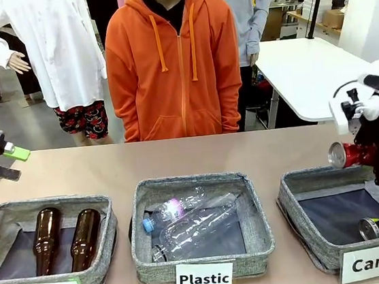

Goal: Sort the can waste into the basket.
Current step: Pick up the can waste from the table and place it in the right Fabric basket.

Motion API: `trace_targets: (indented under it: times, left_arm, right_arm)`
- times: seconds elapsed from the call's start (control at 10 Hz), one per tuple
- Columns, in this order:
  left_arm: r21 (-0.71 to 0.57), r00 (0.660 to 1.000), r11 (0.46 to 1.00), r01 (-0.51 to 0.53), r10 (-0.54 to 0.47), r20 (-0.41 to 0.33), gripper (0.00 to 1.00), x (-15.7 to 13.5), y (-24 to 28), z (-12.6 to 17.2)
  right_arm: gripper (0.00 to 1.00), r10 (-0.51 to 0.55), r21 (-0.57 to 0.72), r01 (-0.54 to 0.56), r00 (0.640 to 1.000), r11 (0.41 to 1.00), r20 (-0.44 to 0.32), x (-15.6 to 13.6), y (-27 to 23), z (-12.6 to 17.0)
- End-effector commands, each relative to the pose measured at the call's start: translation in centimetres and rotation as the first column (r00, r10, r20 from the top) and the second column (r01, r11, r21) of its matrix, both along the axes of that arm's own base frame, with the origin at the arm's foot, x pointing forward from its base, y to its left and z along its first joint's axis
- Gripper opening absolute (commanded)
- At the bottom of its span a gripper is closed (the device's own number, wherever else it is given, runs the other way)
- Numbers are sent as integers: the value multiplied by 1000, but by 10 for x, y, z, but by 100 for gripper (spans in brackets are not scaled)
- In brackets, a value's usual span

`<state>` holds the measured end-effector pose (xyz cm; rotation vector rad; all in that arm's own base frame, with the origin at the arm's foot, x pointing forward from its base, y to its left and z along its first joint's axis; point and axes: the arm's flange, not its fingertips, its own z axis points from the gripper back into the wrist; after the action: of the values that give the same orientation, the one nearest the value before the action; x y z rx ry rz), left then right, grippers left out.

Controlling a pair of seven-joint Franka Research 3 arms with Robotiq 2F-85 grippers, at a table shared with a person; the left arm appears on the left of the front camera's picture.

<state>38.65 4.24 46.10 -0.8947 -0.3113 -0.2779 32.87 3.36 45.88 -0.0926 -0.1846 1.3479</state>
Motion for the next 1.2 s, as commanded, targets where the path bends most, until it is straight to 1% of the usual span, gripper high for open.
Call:
trace_targets:
  times: [0.0, 0.1, 0.3, 0.4, 0.5, 0.6, 0.7, 0.9, 1.0, 1.1]
  left_arm:
    - [5, 1000, 1000, 1, -1, -12, 100, -2, 1, 3]
    - [5, 1000, 1000, 1, -1, -12, 100, -2, 1, 3]
    - [5, 1000, 1000, 1, -1, -12, 100, -2, 1, 3]
    - [5, 1000, 1000, 1, -1, -12, 100, -2, 1, 3]
    - [5, 1000, 1000, 1, -1, -12, 100, -2, 1, 3]
    - [5, 1000, 1000, 1, -1, -12, 100, -2, 1, 3]
    - [5, 1000, 1000, 1, -1, -12, 100, -2, 1, 3]
    - [5, 1000, 1000, 1, -1, -12, 100, -2, 1, 3]
    - [5, 1000, 1000, 1, -1, -12, 100, -2, 1, 3]
    - [5, 1000, 1000, 1, -1, -12, 100, -2, 1, 3]
  right_arm:
    - [0, -40, -71, 36, 997, 997, -60, -13, -11, -51]
    - [0, -56, -84, 50, 996, 995, -76, -9, -14, -55]
    - [0, -50, -79, 43, 995, 996, -92, -11, -16, -58]
    - [19, -55, -58, 49, 994, 997, -93, -10, -16, -59]
    - [59, -54, -59, 48, 994, 997, -98, -9, -16, -59]
    - [77, -53, -69, 47, 994, 997, -98, -11, -17, -59]
    - [100, -55, -69, 48, 994, 996, -94, -10, -16, -60]
    - [100, -85, -61, 79, 992, 995, -90, -9, -17, -59]
    - [91, -101, -50, 97, 992, 994, -81, -9, -17, -58]
    - [100, -127, -42, 124, 989, 991, -74, -9, -18, -57]
